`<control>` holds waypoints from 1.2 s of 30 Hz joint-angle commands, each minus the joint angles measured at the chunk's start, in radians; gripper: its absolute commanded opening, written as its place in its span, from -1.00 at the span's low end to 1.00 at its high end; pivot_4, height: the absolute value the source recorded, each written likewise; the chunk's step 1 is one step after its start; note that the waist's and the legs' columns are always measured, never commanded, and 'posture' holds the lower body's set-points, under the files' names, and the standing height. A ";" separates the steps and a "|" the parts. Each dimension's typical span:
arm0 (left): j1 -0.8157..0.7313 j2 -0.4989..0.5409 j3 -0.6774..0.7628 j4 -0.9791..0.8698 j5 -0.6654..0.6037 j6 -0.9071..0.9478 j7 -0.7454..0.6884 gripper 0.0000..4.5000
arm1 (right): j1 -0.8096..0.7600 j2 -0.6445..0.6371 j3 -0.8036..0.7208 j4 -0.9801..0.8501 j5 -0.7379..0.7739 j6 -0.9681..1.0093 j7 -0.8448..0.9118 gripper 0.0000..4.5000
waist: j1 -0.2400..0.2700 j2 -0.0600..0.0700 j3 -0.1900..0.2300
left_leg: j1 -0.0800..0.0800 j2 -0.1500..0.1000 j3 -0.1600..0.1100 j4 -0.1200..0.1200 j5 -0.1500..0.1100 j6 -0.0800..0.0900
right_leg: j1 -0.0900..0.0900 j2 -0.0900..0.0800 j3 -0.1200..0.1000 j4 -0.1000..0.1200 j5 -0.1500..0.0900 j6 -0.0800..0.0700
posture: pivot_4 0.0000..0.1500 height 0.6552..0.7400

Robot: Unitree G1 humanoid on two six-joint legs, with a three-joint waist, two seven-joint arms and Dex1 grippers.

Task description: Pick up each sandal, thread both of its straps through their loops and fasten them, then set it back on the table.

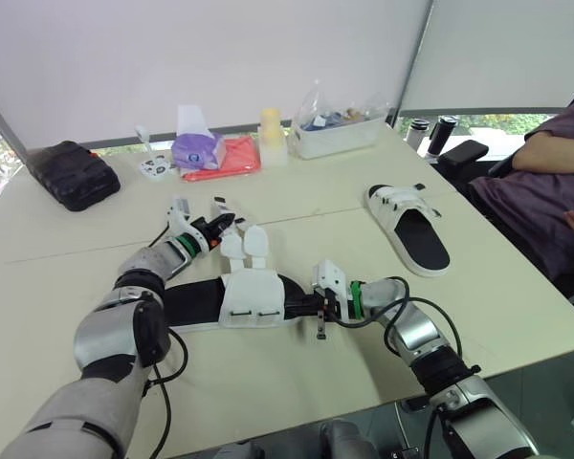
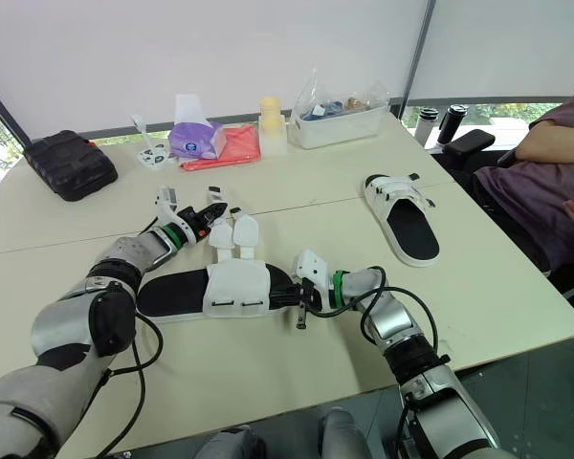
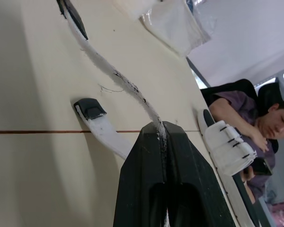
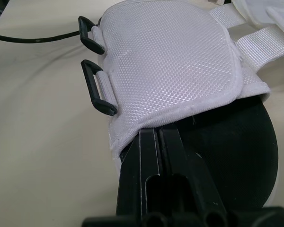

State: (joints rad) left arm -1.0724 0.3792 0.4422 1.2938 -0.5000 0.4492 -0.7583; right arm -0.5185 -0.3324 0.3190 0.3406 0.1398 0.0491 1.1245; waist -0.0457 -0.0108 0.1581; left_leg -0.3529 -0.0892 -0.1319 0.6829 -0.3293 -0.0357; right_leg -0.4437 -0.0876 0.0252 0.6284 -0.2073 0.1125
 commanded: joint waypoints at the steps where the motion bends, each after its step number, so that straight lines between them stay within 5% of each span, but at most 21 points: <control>1: -0.025 0.036 -0.086 -0.141 0.067 -0.066 -0.168 -0.97 | 0.015 -0.006 0.035 0.057 -0.059 0.004 -0.013 -1.00 | 0.001 0.000 0.000 | 0.000 0.000 0.000 0.000 0.000 0.000 | 0.000 0.000 0.000 0.000 0.000 0.000 | 1.00 1.00; 8: 0.226 0.098 -0.335 -0.726 0.191 -0.251 -0.395 -0.97 | 0.028 -0.030 0.035 0.074 -0.062 -0.028 0.002 -1.00 | 0.002 0.001 0.000 | 0.000 0.001 0.000 0.000 0.000 0.000 | 0.000 0.000 0.001 0.000 0.000 0.000 | 1.00 1.00; 13: 0.450 0.171 -0.456 -0.963 0.386 -0.791 -0.401 -0.97 | 0.026 -0.037 0.036 0.089 -0.061 -0.044 0.006 -1.00 | 0.009 0.001 -0.001 | 0.000 0.000 0.000 0.000 0.000 0.000 | 0.001 -0.001 0.001 -0.001 0.000 0.000 | 1.00 1.00; 17: 0.458 0.223 -0.455 -0.810 0.477 -1.275 -0.332 -0.97 | 0.019 -0.032 0.037 0.112 -0.065 -0.060 0.004 -1.00 | 0.023 0.001 -0.001 | 0.001 0.001 0.000 0.000 0.000 0.001 | 0.002 -0.001 0.001 -0.001 0.000 -0.001 | 1.00 1.00; 20: 0.361 0.257 -0.412 -0.602 0.688 -1.711 -0.152 -0.97 | 0.011 -0.023 0.038 0.131 -0.068 -0.070 0.001 -1.00 | 0.033 0.001 -0.001 | 0.004 0.001 0.000 -0.001 -0.003 0.005 | 0.004 0.000 0.000 -0.002 0.001 -0.001 | 1.00 1.00; 27: 0.236 0.276 -0.313 -0.409 1.092 -2.034 0.176 -0.97 | -0.008 -0.014 0.035 0.170 -0.073 -0.094 -0.006 -1.00 | 0.029 0.001 -0.001 | 0.015 0.001 0.001 -0.006 -0.003 0.005 | 0.015 0.003 -0.001 -0.008 0.002 -0.002 | 1.00 1.00; 30: 0.258 0.291 -0.322 -0.453 1.231 -2.064 0.293 -0.58 | -0.012 -0.015 0.033 0.183 -0.076 -0.103 -0.010 -1.00 | 0.029 0.001 -0.001 | 0.015 0.001 0.001 -0.006 -0.003 0.005 | 0.015 0.004 -0.001 -0.008 0.002 -0.002 | 1.00 1.00; 36: 0.286 0.359 -0.347 -0.453 1.426 -1.978 0.569 0.70 | -0.018 -0.013 0.034 0.207 -0.078 -0.118 -0.015 -1.00 | 0.030 0.002 -0.001 | 0.015 0.002 0.000 -0.006 -0.003 0.006 | 0.015 0.005 -0.001 -0.007 0.002 -0.002 | 1.00 1.00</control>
State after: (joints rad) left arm -0.7776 0.7042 0.0912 0.8500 0.8934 -1.5804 -0.2801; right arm -0.5575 -0.3410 0.3267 0.4705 0.1336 -0.0935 1.1356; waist -0.0156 -0.0093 0.1570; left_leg -0.3381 -0.0874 -0.1319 0.6772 -0.3323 -0.0301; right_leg -0.4284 -0.0828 0.0246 0.6212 -0.2055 0.1102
